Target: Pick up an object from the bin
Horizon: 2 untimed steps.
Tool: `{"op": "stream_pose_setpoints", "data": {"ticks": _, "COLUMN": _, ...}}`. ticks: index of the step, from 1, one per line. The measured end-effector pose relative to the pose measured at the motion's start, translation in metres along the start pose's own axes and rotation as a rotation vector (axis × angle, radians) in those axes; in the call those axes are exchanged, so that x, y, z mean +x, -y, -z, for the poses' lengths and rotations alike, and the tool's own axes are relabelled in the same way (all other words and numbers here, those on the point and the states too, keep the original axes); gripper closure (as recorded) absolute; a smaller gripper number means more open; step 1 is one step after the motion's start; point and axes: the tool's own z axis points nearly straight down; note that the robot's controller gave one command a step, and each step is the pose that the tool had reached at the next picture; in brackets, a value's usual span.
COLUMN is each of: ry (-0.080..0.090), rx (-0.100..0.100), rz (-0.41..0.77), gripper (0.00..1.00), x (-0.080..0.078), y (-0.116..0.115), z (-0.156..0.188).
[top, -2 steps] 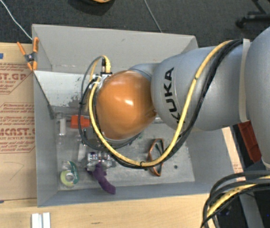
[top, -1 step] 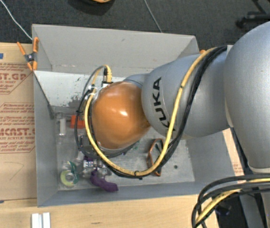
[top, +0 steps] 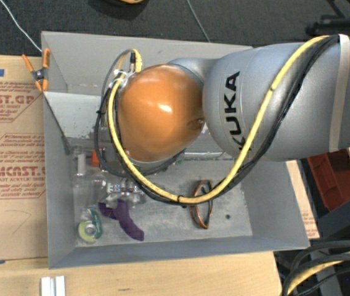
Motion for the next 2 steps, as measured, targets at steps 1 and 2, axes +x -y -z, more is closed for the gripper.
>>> {"op": "stream_pose_setpoints", "data": {"ticks": 1, "ry": -0.004, "rx": -0.017, "rz": 0.076, "gripper": 1.00, "x": 0.035, "y": -0.006, "z": -0.084}}
{"op": "stream_pose_setpoints", "data": {"ticks": 2, "ry": 0.007, "rx": 0.008, "rz": 0.002, "gripper": 1.00, "x": 0.009, "y": 0.001, "z": -0.002}}
